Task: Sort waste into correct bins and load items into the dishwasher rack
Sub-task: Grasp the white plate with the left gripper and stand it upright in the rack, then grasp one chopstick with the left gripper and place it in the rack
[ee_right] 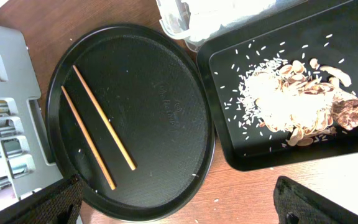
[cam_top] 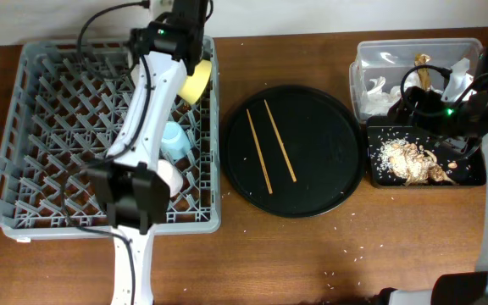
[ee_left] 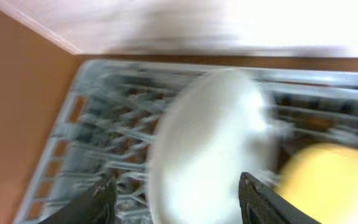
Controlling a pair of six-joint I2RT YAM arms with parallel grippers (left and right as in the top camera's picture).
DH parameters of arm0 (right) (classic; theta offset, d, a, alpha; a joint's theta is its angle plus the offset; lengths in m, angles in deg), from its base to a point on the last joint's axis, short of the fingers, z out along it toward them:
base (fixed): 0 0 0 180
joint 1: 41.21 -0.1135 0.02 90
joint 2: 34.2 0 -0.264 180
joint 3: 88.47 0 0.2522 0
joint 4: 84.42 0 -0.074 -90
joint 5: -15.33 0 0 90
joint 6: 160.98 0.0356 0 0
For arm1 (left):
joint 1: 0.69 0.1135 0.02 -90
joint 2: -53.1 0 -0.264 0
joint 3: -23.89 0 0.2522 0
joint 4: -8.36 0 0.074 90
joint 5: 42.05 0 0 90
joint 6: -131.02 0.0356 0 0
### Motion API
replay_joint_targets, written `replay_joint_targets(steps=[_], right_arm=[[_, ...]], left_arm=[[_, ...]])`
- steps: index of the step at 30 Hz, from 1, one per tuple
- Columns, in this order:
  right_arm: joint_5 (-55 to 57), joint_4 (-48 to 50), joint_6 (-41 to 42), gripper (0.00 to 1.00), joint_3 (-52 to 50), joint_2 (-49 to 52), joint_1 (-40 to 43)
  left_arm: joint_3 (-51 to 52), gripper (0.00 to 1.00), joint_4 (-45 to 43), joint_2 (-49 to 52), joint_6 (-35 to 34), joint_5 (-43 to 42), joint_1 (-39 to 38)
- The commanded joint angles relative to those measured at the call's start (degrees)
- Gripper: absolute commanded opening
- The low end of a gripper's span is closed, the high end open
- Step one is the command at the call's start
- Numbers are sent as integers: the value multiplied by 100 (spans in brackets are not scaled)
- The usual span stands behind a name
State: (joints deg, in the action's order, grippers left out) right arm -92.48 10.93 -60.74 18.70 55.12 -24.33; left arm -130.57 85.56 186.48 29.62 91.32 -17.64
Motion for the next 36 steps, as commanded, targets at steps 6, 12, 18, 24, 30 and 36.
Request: replay_joint_targets(steps=[6,12,18,24,30,36], right_arm=[[52,-2,-59,98,-24,20,-4],[52,-2,-59,98,-24,20,-4],[52,-2,-59,98,-24,20,-4],[52,-2,-59,99,-24,20,-4],[52,-2,-59,98,-24,20,-4],[52,-2,-59,98,-24,20,-4]], left_arm=[[-275,70,1502,-807,208,-4457,-1694],[-258,67,1956,420,-767,-4153,-2363],[-258,59,1611,1502,-1303,-4168,-2367],[-258,56,1327,1910,-1493,-4214,-2378],[-258,52,1154,1969,-1493,-4212,-2406],[-258,44,1158,2323,-1493,-4321,-2463]])
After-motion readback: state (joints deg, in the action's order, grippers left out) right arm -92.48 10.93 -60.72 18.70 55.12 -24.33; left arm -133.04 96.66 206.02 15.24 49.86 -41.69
